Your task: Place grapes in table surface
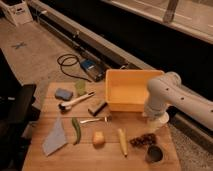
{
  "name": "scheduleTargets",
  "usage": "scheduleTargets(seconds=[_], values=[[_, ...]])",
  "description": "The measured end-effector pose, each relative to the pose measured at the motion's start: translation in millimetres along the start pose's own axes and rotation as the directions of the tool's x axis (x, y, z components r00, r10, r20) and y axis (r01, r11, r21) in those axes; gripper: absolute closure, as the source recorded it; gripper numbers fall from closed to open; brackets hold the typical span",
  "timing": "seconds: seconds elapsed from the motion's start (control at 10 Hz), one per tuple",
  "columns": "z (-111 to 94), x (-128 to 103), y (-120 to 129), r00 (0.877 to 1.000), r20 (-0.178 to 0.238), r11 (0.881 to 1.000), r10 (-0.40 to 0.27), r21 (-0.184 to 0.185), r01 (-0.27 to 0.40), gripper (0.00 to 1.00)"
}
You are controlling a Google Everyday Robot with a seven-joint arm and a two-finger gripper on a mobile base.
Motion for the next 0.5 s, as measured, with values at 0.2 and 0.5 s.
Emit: scheduleTargets(seconds=[0.2,0.5], values=[[16.7,8.2,5.8,0.999,-0.006,0.999,0.033,-0.014,-0.033,0.35],[52.4,13.2,8.6,0.997,0.029,0.997,0.066,-0.027,-0.066,0.35]])
